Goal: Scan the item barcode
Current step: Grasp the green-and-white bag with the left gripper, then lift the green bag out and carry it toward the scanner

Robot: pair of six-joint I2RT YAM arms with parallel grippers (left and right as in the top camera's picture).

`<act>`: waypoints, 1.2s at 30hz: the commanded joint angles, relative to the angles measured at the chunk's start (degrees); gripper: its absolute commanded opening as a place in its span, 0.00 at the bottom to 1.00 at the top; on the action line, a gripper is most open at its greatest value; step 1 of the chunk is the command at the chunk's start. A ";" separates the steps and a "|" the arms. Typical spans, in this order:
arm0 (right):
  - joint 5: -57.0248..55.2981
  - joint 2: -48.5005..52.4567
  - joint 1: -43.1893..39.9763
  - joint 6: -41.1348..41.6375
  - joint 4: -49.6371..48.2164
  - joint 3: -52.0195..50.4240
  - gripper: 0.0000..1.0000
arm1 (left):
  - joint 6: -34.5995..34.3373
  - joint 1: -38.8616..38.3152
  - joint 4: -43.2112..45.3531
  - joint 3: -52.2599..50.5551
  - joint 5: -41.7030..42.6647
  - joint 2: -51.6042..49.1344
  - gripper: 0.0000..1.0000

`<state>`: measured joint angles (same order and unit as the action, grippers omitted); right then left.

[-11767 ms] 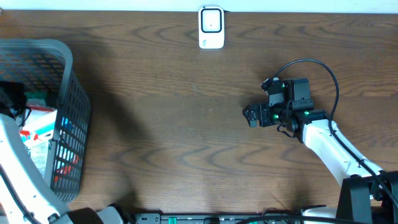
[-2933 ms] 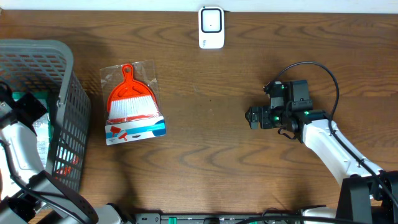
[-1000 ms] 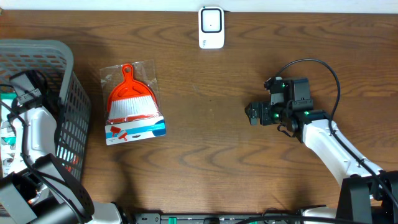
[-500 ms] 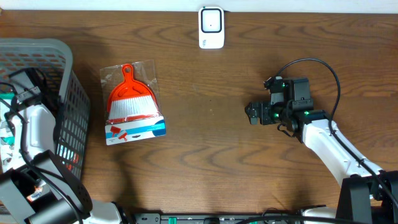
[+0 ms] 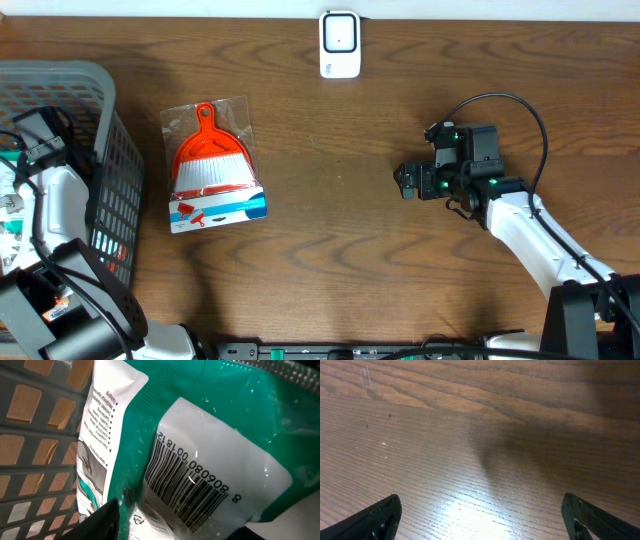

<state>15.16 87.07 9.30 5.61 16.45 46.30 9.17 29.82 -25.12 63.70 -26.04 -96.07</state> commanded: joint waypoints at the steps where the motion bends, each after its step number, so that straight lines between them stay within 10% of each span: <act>1: -0.35 0.31 0.55 -0.57 -0.24 -0.35 0.99 | -0.26 -0.02 0.33 -2.08 -1.95 -4.79 0.47; 12: -0.50 0.31 0.55 -0.57 -0.44 -0.35 0.99 | -1.55 -0.02 0.31 -2.08 -2.14 -4.68 0.08; 36: -1.60 0.31 0.55 -0.57 -0.90 -0.35 0.99 | -5.42 -0.02 1.64 -1.42 -4.04 18.82 0.07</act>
<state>14.04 87.07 9.30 5.61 15.73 46.30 4.89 29.87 -23.59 62.24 -28.53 -80.53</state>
